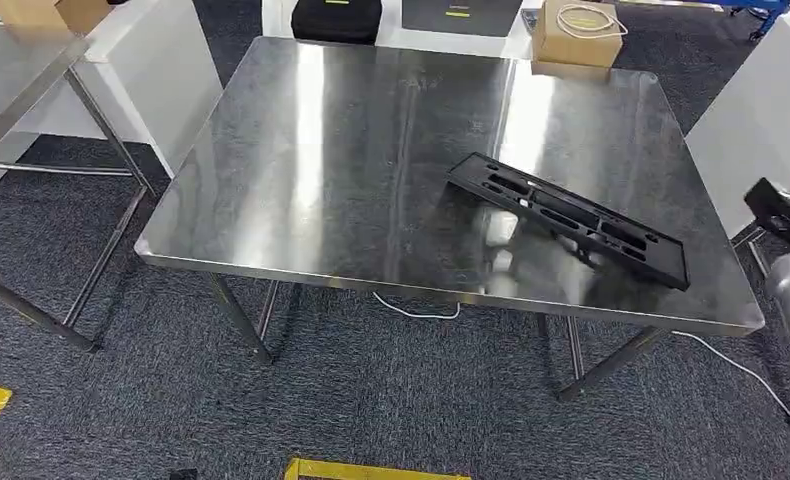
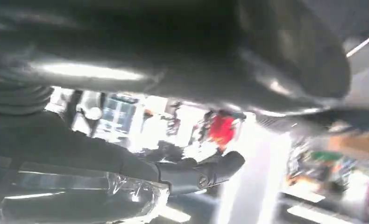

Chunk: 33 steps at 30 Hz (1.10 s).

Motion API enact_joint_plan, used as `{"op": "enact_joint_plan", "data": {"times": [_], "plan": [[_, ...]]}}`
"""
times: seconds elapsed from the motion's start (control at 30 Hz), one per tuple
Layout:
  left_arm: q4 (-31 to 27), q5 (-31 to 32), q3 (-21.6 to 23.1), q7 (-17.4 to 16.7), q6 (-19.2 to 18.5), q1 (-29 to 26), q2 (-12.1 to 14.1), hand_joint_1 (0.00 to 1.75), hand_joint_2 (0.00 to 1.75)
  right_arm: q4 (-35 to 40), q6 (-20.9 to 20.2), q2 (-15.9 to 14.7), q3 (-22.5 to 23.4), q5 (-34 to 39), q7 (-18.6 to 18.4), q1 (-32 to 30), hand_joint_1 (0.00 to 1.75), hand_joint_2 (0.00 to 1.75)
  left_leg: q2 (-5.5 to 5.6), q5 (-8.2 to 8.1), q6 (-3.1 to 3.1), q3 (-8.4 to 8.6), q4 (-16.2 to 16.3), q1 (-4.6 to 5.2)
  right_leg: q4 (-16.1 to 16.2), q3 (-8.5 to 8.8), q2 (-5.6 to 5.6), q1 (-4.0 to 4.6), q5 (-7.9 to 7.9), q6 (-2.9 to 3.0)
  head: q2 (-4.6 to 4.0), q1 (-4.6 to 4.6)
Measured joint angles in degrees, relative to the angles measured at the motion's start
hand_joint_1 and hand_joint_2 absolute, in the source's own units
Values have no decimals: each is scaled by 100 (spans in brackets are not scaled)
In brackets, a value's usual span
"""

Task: Take the parts from the cabinet and place them on the table.

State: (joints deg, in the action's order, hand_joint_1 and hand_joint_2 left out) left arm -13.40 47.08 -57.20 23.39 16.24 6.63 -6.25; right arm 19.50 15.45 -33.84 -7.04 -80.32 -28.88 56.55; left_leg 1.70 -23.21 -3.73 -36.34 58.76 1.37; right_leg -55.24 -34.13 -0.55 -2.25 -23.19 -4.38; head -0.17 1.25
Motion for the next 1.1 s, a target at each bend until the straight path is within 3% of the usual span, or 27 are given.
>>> {"op": "enact_joint_plan", "data": {"times": [0.1, 0.27, 0.4, 0.5, 0.57, 0.67, 0.8, 0.97, 1.1], "plan": [[13, -144, -92, -9, 2, -67, -85, 0, 0, -2, 790, -507, 254, 166, 226, -397, 0, 0, 9, -11, -17, 0, -1, 1, 6, 13, -7, 0, -10, -16, 0, 0], [52, -262, -230, 35, 7, -96, -236, 0, 0, 0, 1458, -970, 719, 512, 414, -1174, 0, 0, 4, -22, -34, 0, -1, 7, 16, 15, -6, -1, -11, -18, 0, 0], [57, -380, -338, 42, 2, -95, -336, 0, 0, 113, 2051, -1042, 1114, 651, 425, -1967, 0, 0, 5, -23, -35, 0, -2, 8, 17, 17, -7, 0, -12, -19, 0, 0], [57, -435, -415, -2, 35, -94, -407, 0, 0, 447, 2372, -921, 1447, 710, 436, -2723, 0, 0, 7, -23, -35, 1, -4, 5, 16, 22, -7, 2, -13, -19, 0, -2], [59, -459, -455, -26, 66, -90, -455, 0, 0, 860, 2402, -676, 1753, 616, 425, -3286, 0, 0, 5, -24, -36, 1, -6, 1, 16, 23, -8, 5, -14, -19, 0, 2], [59, -494, -511, -33, 72, -82, -501, 0, 0, 1628, 2411, -75, 2300, 432, 613, -4082, 0, 0, 5, -25, -35, 3, -7, -4, 16, 22, -8, 7, -17, -17, 0, -2], [59, -501, -570, 11, 66, -81, -527, 0, 0, 2402, 2413, 904, 3172, 332, 1405, -4730, 0, 0, 4, -23, -33, 8, -12, -12, 17, 13, -7, 11, -21, -13, 0, -5], [59, -395, -658, 114, 35, -81, -533, 0, 0, 2389, 2413, 1927, 4394, 317, 2357, -4979, 0, 0, -2, -23, -33, 9, -13, -10, 16, 7, -4, 6, -30, 1, 0, 4], [59, -319, -695, 188, 33, -79, -533, 0, 0, 2194, 2413, 2401, 5207, 247, 2841, -5007, 0, 0, -12, -25, -31, 10, -13, -10, 16, -14, 1, 5, -34, 6, 0, 0]]}}
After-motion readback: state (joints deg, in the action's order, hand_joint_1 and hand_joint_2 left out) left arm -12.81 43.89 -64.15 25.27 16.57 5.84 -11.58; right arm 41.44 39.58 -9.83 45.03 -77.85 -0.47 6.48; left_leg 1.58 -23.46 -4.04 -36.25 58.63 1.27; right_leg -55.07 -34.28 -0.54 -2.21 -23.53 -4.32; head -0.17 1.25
